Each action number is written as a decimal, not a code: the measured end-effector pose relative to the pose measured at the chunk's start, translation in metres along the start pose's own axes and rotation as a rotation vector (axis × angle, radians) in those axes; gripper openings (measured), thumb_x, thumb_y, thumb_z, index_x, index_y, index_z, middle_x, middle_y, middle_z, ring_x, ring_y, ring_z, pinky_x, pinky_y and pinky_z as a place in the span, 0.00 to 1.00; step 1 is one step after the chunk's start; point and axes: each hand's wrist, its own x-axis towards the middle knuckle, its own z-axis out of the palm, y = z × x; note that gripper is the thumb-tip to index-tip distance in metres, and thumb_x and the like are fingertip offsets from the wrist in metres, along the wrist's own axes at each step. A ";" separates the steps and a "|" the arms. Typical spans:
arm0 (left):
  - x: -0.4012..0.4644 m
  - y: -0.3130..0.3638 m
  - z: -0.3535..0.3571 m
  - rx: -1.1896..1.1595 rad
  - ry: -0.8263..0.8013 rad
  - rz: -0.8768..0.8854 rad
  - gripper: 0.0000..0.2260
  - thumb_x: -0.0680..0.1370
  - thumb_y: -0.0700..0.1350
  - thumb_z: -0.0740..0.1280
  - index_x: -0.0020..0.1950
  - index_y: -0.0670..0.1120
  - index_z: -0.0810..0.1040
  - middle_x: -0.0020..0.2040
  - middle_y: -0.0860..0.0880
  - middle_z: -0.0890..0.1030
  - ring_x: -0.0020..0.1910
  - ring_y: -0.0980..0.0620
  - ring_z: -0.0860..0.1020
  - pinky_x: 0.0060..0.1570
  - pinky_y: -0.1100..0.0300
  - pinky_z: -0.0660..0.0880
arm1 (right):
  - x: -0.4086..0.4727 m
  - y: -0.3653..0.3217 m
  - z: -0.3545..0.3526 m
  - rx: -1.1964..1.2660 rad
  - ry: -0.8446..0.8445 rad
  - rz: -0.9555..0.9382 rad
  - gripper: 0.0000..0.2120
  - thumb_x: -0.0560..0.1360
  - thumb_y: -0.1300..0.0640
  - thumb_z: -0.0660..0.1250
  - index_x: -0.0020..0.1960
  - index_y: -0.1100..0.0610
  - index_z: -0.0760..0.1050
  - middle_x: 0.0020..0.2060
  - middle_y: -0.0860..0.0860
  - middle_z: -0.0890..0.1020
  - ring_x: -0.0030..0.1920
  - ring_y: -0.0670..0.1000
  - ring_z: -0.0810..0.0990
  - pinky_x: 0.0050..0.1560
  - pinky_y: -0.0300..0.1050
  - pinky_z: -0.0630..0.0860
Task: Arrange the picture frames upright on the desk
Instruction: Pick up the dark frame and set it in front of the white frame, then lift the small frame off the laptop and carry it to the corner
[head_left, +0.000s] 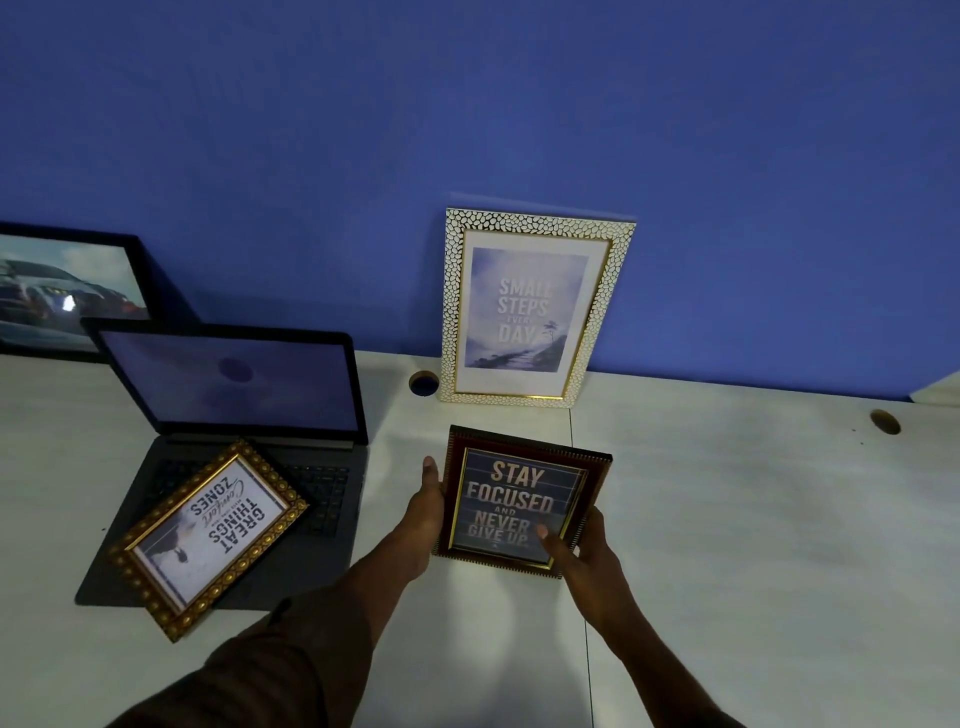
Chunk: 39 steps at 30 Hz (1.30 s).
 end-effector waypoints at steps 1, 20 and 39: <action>-0.001 -0.001 -0.003 0.007 0.010 0.015 0.32 0.83 0.63 0.42 0.64 0.44 0.77 0.55 0.43 0.82 0.47 0.46 0.80 0.60 0.51 0.68 | -0.003 0.000 0.001 -0.012 0.017 0.001 0.37 0.70 0.37 0.68 0.74 0.44 0.59 0.65 0.46 0.79 0.59 0.52 0.82 0.49 0.37 0.79; -0.100 -0.071 -0.275 0.114 0.111 0.323 0.30 0.79 0.69 0.53 0.78 0.56 0.64 0.75 0.51 0.70 0.73 0.47 0.69 0.75 0.46 0.61 | -0.143 -0.032 0.231 0.051 0.073 0.135 0.34 0.77 0.40 0.68 0.78 0.49 0.60 0.72 0.58 0.74 0.69 0.61 0.74 0.62 0.52 0.71; -0.088 -0.061 -0.412 0.244 0.257 0.278 0.22 0.81 0.57 0.63 0.71 0.48 0.70 0.67 0.46 0.76 0.62 0.47 0.75 0.62 0.50 0.71 | -0.077 -0.087 0.333 -0.064 -0.124 0.161 0.34 0.67 0.34 0.71 0.68 0.48 0.72 0.61 0.53 0.81 0.58 0.57 0.81 0.62 0.60 0.79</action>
